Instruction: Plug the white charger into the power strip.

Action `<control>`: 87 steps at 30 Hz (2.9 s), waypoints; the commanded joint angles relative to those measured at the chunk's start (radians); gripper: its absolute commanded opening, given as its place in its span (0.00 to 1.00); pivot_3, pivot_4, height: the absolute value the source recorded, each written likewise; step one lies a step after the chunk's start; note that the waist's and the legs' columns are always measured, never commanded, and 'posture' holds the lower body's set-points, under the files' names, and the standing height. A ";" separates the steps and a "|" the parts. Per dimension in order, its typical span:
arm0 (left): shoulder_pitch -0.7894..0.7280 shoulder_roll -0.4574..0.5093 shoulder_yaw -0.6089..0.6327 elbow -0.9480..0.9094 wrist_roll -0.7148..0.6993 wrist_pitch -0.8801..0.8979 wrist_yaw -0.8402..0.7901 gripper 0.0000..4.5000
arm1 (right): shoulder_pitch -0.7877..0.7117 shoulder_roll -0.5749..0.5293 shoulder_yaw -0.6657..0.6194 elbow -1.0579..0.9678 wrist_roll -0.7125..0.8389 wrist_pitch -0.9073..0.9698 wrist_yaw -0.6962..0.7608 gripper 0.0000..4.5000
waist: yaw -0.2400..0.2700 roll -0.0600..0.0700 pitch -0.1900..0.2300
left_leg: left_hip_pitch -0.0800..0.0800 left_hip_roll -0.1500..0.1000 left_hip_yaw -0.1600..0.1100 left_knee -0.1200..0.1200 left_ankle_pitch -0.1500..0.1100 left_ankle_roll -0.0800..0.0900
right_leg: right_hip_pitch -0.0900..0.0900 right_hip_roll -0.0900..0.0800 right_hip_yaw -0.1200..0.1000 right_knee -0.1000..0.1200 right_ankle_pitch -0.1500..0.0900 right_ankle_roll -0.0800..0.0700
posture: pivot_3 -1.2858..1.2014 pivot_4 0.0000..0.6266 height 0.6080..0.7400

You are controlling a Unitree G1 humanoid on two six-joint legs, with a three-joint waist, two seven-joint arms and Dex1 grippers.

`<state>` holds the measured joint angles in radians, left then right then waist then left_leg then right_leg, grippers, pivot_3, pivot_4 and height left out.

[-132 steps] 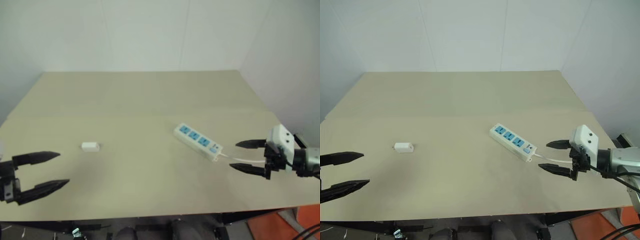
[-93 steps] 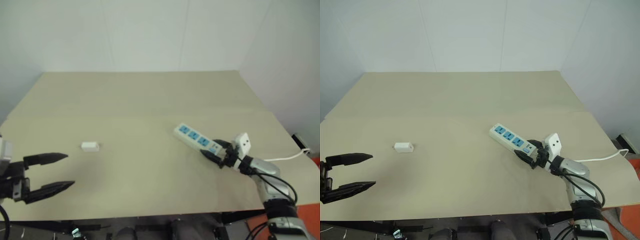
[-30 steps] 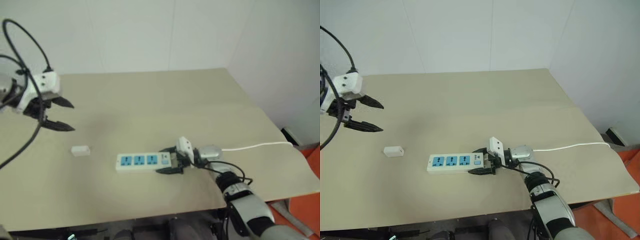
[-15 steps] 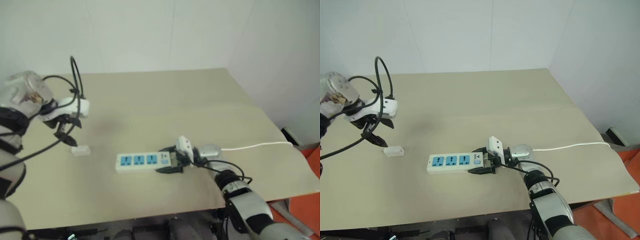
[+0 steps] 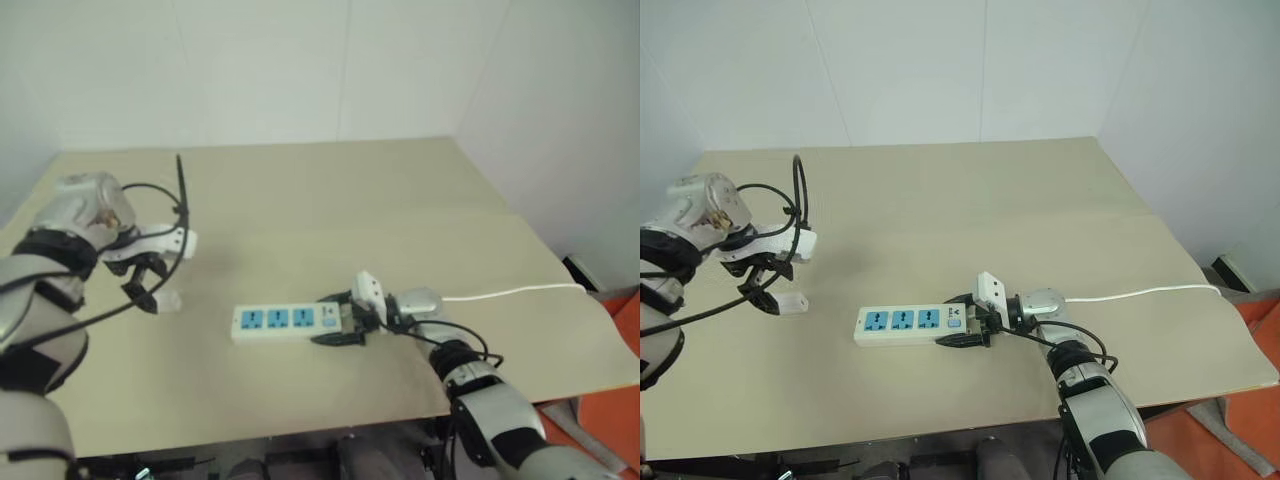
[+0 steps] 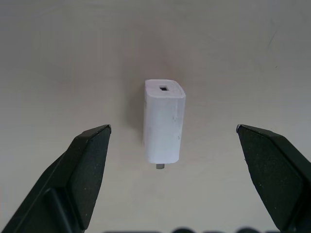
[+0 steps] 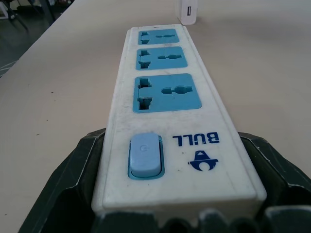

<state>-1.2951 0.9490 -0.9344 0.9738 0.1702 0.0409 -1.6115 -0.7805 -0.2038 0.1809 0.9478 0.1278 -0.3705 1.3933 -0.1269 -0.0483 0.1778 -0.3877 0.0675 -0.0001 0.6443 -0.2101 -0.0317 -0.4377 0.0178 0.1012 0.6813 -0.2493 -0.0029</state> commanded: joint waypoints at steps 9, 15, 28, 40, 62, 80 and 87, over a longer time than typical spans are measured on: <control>0.053 -0.081 0.140 0.076 0.181 -0.083 0.065 1.00 | 0.012 0.017 -0.002 -0.016 -0.014 0.012 -0.026 0.77 | 0.000 0.000 0.000 | 0.000 0.000 0.000 0.000 0.000 0.000 | 0.000 0.000 0.000 0.000 0.000 0.000 | 0.52 0.24 1.00; 0.099 -0.113 0.189 0.086 0.237 -0.117 0.092 0.96 | 0.028 0.015 -0.005 -0.036 -0.012 0.020 -0.031 0.77 | 0.001 0.000 0.000 | 0.000 0.000 0.000 0.000 0.000 0.000 | 0.000 0.000 0.000 0.000 0.000 0.000 | 0.52 0.24 1.00; 0.157 -0.147 0.292 0.073 0.307 -0.135 0.136 0.22 | 0.045 0.019 -0.007 -0.063 -0.010 0.041 -0.034 0.77 | 0.002 0.000 0.000 | 0.003 -0.001 0.000 0.000 0.000 0.000 | 0.003 -0.001 0.000 0.001 0.000 0.000 | 0.52 0.24 1.00; 0.036 -0.189 0.652 -0.042 -0.031 -0.117 0.015 0.22 | 0.051 0.025 -0.002 -0.069 -0.012 0.036 -0.032 0.77 | 0.003 0.000 0.000 | 0.000 0.000 -0.001 0.001 0.000 0.000 | 0.002 -0.001 -0.002 0.000 0.000 0.000 | 0.52 0.24 1.00; 0.537 -0.350 1.010 -0.761 -0.769 0.511 0.122 0.22 | 0.045 0.037 0.003 -0.056 -0.027 0.025 -0.017 0.77 | -0.011 0.000 -0.001 | 0.003 0.000 -0.002 0.000 0.000 0.000 | 0.003 -0.001 -0.002 0.002 0.001 0.000 | 0.52 0.24 1.00; 0.665 -0.438 0.896 -0.693 -0.653 0.234 0.085 0.22 | 0.049 0.041 0.005 -0.063 -0.029 0.034 -0.014 0.77 | -0.012 0.000 -0.001 | 0.004 0.000 -0.002 0.000 0.000 0.000 | 0.006 -0.001 -0.002 0.000 0.001 0.000 | 0.52 0.24 1.00; 0.686 -0.446 0.870 -0.659 -0.619 0.176 0.078 0.22 | 0.050 0.041 0.007 -0.062 -0.031 0.038 -0.011 0.77 | -0.012 0.000 -0.001 | 0.004 0.000 -0.002 0.000 0.000 0.000 | 0.006 -0.001 -0.002 0.000 0.001 0.000 | 0.52 0.24 1.00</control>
<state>-0.6115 0.5055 -0.0648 0.3221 -0.4501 0.2380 -1.5271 -0.7439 -0.1828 0.1647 0.8856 0.1024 -0.3417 1.3625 -0.1385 -0.0484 0.1773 -0.3839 0.0674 -0.0021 0.6444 -0.2104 -0.0314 -0.4320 0.0165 0.0996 0.6813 -0.2487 -0.0030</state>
